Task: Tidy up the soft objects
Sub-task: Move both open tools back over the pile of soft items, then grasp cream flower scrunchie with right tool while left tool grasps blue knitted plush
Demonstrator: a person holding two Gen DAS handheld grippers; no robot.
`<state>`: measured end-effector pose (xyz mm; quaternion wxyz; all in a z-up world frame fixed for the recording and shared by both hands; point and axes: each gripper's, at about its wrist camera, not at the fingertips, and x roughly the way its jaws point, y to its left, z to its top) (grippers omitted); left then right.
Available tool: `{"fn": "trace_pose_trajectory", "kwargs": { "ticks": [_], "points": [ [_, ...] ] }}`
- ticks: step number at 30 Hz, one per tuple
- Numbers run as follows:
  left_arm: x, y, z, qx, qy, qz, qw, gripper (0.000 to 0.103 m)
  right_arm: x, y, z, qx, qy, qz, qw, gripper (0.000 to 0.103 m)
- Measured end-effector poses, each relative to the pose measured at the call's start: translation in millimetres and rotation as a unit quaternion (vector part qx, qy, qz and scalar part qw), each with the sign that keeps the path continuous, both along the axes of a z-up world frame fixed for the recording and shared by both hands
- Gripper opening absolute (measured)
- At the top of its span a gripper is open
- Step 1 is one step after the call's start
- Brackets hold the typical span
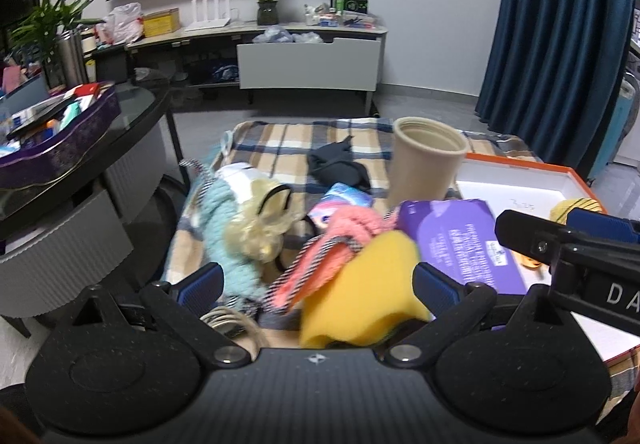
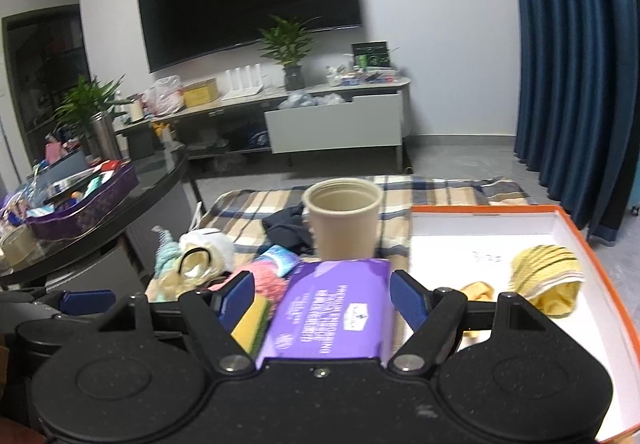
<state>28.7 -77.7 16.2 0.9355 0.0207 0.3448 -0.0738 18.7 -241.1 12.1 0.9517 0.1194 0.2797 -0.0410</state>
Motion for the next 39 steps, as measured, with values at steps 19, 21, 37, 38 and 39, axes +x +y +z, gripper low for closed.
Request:
{"fn": "trace_pose_trajectory", "kwargs": {
  "ticks": [19, 21, 37, 38, 39],
  "points": [
    [12.4, 61.7, -25.9, -0.013, 0.018, 0.047, 0.9987, 0.103, 22.5, 54.3, -15.6, -0.049, 0.012, 0.123, 0.991, 0.089],
    [17.2, 69.1, -27.7, -0.018, 0.022, 0.057, 0.9980, 0.103, 24.6, 57.4, -18.0, -0.052, 0.013, 0.131, 0.990, 0.089],
    [34.2, 106.8, -32.7, -0.029, 0.015, 0.106, 0.9939, 0.103, 105.0, 100.0, -27.4, 0.009, 0.057, 0.169, 0.984, 0.084],
    [34.5, 106.9, -33.2, -0.027, 0.013, 0.104, 0.9941, 0.103, 111.3, 103.4, -30.0, 0.014, 0.062, 0.166, 0.984, 0.084],
    [36.1, 107.7, -34.4, -0.025, 0.012, 0.103, 0.9942, 0.103, 117.2, 107.1, -32.8, 0.018, 0.067, 0.162, 0.984, 0.084]
  ]
}}
